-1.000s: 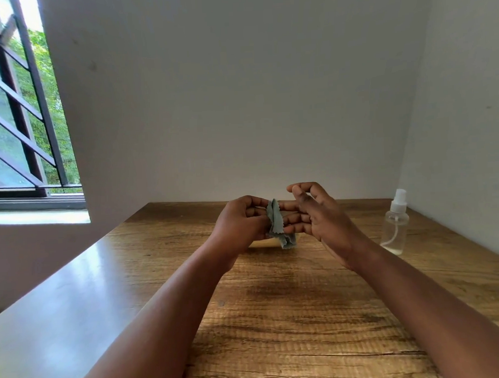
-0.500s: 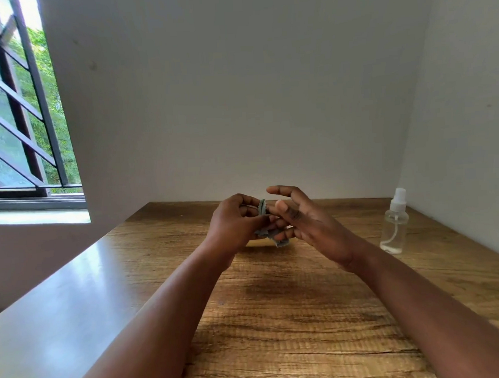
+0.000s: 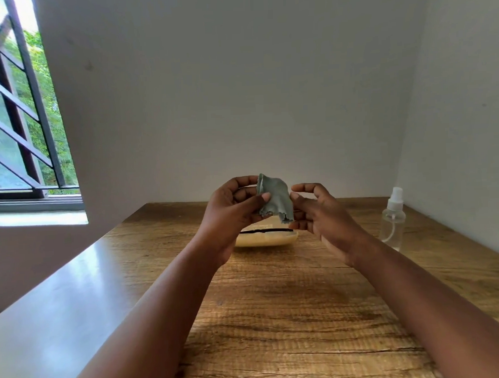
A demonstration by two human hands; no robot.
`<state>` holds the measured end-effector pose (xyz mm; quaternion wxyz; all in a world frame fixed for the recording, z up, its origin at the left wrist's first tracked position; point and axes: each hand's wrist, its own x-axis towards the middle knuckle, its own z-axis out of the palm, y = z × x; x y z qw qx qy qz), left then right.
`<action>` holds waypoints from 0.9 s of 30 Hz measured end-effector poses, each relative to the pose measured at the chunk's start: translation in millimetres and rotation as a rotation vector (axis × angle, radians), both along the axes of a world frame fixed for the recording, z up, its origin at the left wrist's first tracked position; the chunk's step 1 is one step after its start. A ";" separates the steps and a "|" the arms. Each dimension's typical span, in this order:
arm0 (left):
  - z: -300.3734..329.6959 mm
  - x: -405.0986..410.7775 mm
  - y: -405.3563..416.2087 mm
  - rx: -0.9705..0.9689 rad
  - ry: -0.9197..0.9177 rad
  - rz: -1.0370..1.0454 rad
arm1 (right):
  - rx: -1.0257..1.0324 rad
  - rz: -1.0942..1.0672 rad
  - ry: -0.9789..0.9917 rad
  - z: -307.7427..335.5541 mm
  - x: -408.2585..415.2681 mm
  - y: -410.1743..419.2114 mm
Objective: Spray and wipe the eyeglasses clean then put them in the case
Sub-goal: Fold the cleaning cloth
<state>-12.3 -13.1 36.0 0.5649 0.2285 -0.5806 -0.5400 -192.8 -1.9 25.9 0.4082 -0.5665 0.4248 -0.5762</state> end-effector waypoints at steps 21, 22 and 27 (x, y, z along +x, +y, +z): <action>-4.9 3.0 -9.3 0.201 -0.196 0.038 | -0.133 0.143 -0.089 3.5 -8.0 1.7; -4.8 3.4 -9.6 0.188 -0.233 0.044 | -0.137 0.148 -0.085 4.2 -8.2 2.2; -1.8 3.0 -6.2 0.099 -0.316 0.044 | -0.139 0.198 -0.020 3.9 -7.3 4.4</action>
